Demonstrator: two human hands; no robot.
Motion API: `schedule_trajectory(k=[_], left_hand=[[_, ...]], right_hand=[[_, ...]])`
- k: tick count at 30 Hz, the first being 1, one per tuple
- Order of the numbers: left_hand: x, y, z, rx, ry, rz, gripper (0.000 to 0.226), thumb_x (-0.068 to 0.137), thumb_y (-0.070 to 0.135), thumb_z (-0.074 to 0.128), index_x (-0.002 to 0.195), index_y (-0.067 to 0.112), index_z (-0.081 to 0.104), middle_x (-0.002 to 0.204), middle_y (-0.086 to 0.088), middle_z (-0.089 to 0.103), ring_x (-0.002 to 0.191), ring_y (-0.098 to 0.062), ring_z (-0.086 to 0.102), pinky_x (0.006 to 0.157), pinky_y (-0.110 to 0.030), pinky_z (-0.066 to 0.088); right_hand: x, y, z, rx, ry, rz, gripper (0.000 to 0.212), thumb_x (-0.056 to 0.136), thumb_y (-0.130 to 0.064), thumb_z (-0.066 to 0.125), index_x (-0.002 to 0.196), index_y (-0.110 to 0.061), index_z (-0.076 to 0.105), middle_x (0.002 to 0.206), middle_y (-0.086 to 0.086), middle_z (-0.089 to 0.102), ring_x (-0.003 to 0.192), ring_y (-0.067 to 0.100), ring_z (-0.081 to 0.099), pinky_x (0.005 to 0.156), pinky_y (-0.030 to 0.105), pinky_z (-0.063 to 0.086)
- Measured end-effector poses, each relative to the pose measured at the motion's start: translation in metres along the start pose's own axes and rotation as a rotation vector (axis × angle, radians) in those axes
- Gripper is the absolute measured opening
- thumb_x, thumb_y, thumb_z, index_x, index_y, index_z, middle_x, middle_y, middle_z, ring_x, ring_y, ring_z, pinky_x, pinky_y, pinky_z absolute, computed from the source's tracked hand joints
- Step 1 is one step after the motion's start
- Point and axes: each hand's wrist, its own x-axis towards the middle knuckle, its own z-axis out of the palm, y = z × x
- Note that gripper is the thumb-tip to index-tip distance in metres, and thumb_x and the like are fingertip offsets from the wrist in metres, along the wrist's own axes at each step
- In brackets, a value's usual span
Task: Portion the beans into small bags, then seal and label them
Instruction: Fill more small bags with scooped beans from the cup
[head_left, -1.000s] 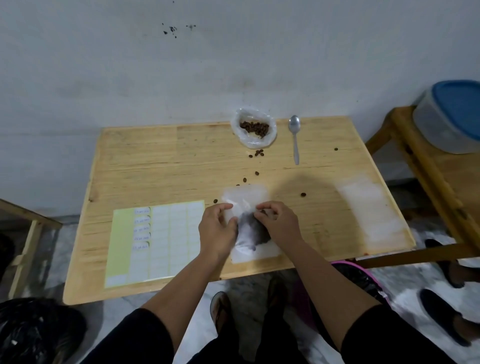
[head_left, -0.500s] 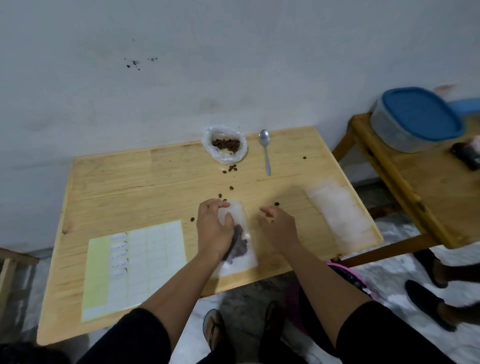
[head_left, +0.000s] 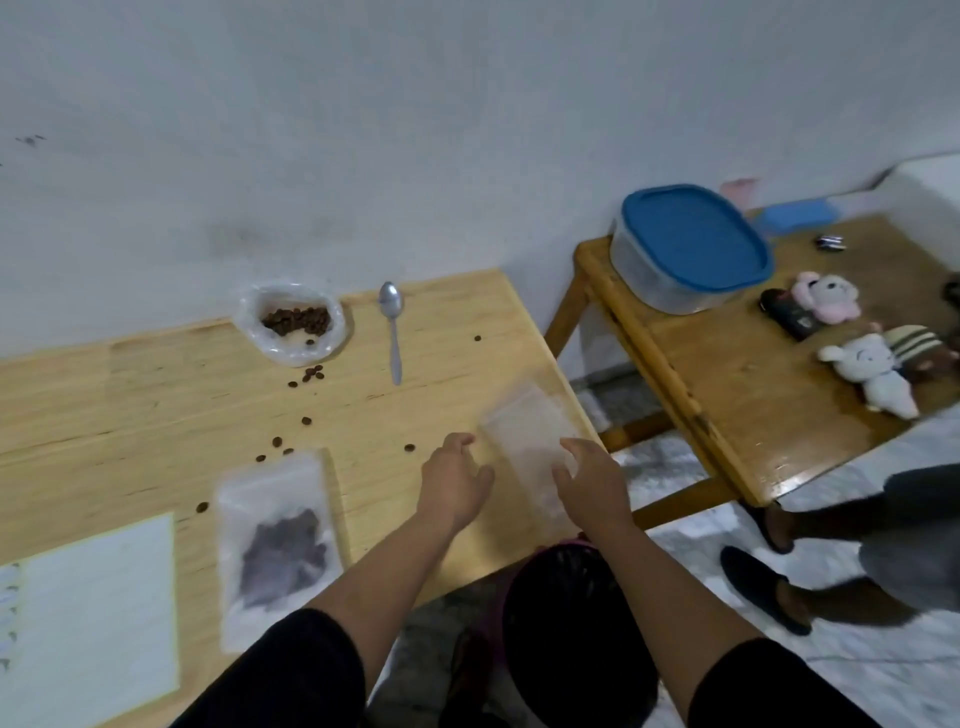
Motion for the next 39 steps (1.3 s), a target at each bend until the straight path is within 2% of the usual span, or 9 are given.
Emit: schedule_trajectory(k=[4, 10, 14, 17, 21, 24, 27, 31, 39], left_hand=[[0.018, 0.022, 0.024, -0.099, 0.087, -0.064, 0.057, 0.09, 0.024, 0.059, 0.14, 0.014, 0.034, 0.129, -0.007, 0.054, 0.117, -0.025, 0.052, 0.09, -0.028, 0.041], [0.036, 0.037, 0.039, -0.288, 0.261, -0.111, 0.063, 0.09, 0.018, 0.059, 0.143, 0.018, 0.024, 0.108, -0.006, 0.062, 0.102, -0.027, 0.06, 0.083, -0.027, 0.043], [0.037, 0.044, 0.04, -0.359, 0.366, -0.03, 0.047, 0.093, 0.023, 0.057, 0.136, 0.021, 0.04, 0.086, 0.006, 0.059, 0.083, -0.015, 0.059, 0.079, -0.026, 0.042], [0.03, 0.048, 0.037, -0.412, 0.32, 0.112, 0.015, 0.092, 0.025, 0.056, 0.104, 0.03, 0.064, 0.085, 0.003, 0.068, 0.085, -0.021, 0.065, 0.081, -0.037, 0.051], [0.009, 0.058, 0.022, -0.444, 0.281, 0.26, 0.008, 0.091, 0.023, 0.061, 0.091, 0.029, 0.065, 0.079, -0.005, 0.066, 0.072, -0.024, 0.061, 0.07, -0.044, 0.052], [-0.01, 0.069, 0.002, -0.497, 0.228, 0.354, 0.021, 0.087, 0.004, 0.062, 0.097, 0.023, 0.061, 0.104, 0.006, 0.069, 0.096, -0.007, 0.065, 0.083, -0.028, 0.053], [-0.024, 0.075, -0.023, -0.5, 0.218, 0.413, 0.036, 0.079, 0.013, 0.07, 0.111, 0.022, 0.057, 0.118, 0.011, 0.063, 0.116, 0.002, 0.054, 0.092, -0.019, 0.048], [-0.037, 0.071, -0.061, -0.511, 0.303, 0.431, 0.051, 0.076, 0.01, 0.076, 0.121, 0.021, 0.055, 0.119, 0.013, 0.061, 0.116, 0.006, 0.053, 0.088, -0.016, 0.049], [-0.051, 0.043, -0.141, -0.628, 0.332, 0.48, 0.046, 0.071, 0.029, 0.079, 0.113, 0.023, 0.062, 0.118, 0.005, 0.065, 0.117, -0.006, 0.057, 0.092, -0.03, 0.051]], right_hand=[[0.013, 0.023, 0.006, -0.021, -0.052, -0.081, 0.028, 0.093, -0.018, 0.047, 0.115, -0.003, 0.056, 0.123, 0.011, 0.056, 0.119, 0.025, 0.047, 0.096, 0.024, 0.031], [0.015, 0.039, 0.013, 0.003, -0.037, -0.087, 0.042, 0.092, -0.024, 0.048, 0.131, -0.01, 0.049, 0.136, 0.005, 0.048, 0.126, 0.017, 0.041, 0.104, 0.02, 0.029], [0.02, 0.036, 0.002, 0.102, -0.045, -0.08, 0.037, 0.092, -0.028, 0.047, 0.12, -0.006, 0.057, 0.123, 0.008, 0.058, 0.117, 0.022, 0.051, 0.098, 0.023, 0.035], [0.023, 0.01, -0.025, 0.437, -0.017, 0.014, 0.032, 0.093, -0.029, 0.053, 0.117, -0.009, 0.061, 0.113, 0.004, 0.062, 0.102, 0.016, 0.057, 0.087, 0.025, 0.043], [0.028, -0.035, -0.051, 0.864, 0.02, 0.01, 0.039, 0.081, -0.048, 0.06, 0.106, -0.02, 0.065, 0.094, -0.012, 0.065, 0.088, 0.002, 0.061, 0.083, 0.03, 0.05], [0.022, -0.066, -0.064, 1.036, -0.056, 0.002, 0.051, 0.075, -0.048, 0.065, 0.117, -0.02, 0.063, 0.101, -0.008, 0.069, 0.097, 0.009, 0.065, 0.089, 0.039, 0.054], [0.015, -0.09, -0.067, 1.153, -0.135, -0.059, 0.038, 0.084, -0.026, 0.068, 0.119, -0.013, 0.061, 0.098, -0.003, 0.07, 0.094, 0.015, 0.067, 0.086, 0.038, 0.055], [0.007, -0.122, -0.065, 1.199, -0.223, -0.127, 0.03, 0.086, -0.021, 0.066, 0.114, -0.011, 0.065, 0.107, 0.007, 0.07, 0.098, 0.025, 0.067, 0.086, 0.041, 0.055], [-0.008, -0.203, -0.058, 1.193, -0.298, -0.276, 0.028, 0.085, -0.012, 0.065, 0.112, -0.005, 0.063, 0.093, 0.0, 0.07, 0.079, 0.003, 0.066, 0.07, 0.018, 0.051]])
